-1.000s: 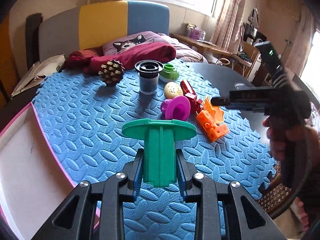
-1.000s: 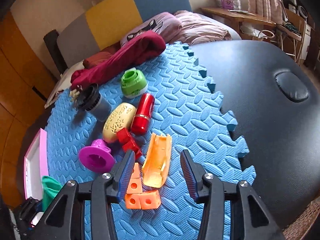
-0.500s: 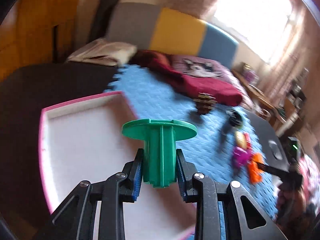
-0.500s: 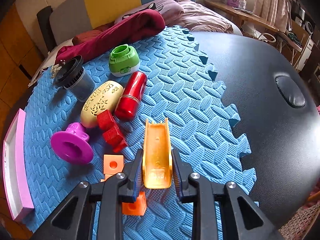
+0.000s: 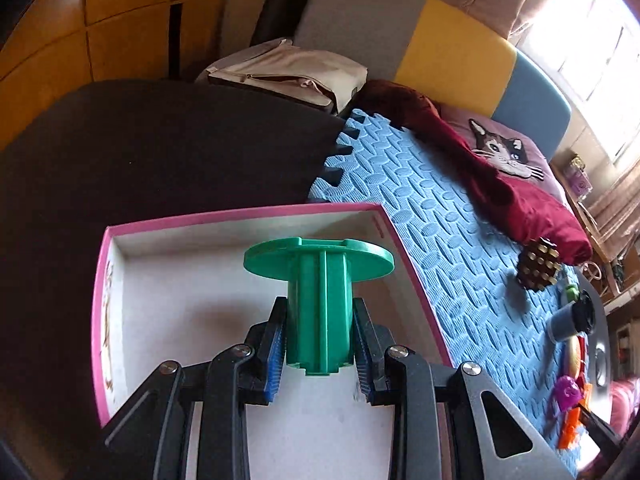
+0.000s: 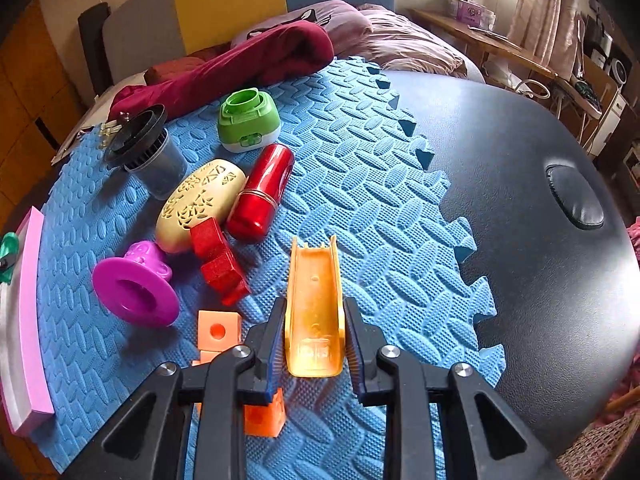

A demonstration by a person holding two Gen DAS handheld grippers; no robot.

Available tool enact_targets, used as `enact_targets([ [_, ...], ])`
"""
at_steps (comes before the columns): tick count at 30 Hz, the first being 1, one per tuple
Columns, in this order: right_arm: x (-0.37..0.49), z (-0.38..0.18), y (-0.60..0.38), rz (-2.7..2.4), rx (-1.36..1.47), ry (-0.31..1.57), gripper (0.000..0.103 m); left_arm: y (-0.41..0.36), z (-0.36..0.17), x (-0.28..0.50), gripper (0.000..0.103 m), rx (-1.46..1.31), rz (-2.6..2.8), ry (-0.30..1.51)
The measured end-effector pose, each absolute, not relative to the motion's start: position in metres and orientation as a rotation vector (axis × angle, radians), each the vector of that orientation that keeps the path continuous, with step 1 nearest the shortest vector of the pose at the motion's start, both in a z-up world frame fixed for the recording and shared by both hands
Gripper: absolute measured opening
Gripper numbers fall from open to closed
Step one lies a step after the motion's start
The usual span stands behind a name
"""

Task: Organize rigid objects
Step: 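Place the green spool toy in the tray with the left tool while the right tool holds the orange chute, then carry the orange chute over the tray with the right tool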

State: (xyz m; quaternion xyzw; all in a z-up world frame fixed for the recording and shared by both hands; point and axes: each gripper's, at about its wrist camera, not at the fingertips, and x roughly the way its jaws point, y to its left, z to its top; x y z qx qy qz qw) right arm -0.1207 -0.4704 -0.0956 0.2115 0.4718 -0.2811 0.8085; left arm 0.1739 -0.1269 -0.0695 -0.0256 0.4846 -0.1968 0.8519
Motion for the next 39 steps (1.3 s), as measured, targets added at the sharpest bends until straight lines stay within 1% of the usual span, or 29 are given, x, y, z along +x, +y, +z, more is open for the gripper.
enact_targets([
  [3,-0.12,-0.096,-0.47,-0.603,0.446,1.01,0.026,-0.136,-0.079,0.186,0.03,-0.044,-0.406,1.048],
  [10,-0.121,-0.096,-0.47,-0.603,0.447,1.008,0.026,-0.168,-0.081,0.193,0.03,0.062,-0.421,0.996],
  [18,-0.121,-0.095,-0.471,-0.604,0.45,1.006,0.026,-0.199,-0.079,0.198,0.031,0.082,-0.471,0.997],
  [19,-0.121,-0.095,-0.471,-0.603,0.449,1.007,0.026,-0.2,-0.078,0.199,0.032,0.074,-0.47,1.004],
  [21,-0.121,-0.095,-0.471,-0.604,0.446,1.007,0.026,-0.197,-0.077,0.198,0.045,0.056,-0.467,1.016],
  [22,-0.121,-0.095,-0.471,-0.604,0.445,1.008,0.026,-0.194,-0.075,0.196,0.056,0.055,-0.452,1.008],
  [23,-0.121,-0.095,-0.471,-0.604,0.443,1.008,0.026,-0.191,-0.072,0.194,0.06,0.058,-0.438,0.993],
  [28,-0.121,-0.095,-0.471,-0.605,0.44,1.009,0.026,-0.175,-0.051,0.17,0.06,0.089,-0.445,0.934],
  [32,-0.12,-0.095,-0.47,-0.607,0.426,1.013,0.026,-0.159,-0.03,0.135,0.07,0.124,-0.438,0.868],
  [39,-0.12,-0.096,-0.471,-0.609,0.444,1.014,0.026,-0.129,-0.009,0.062,0.072,0.123,-0.461,0.796],
])
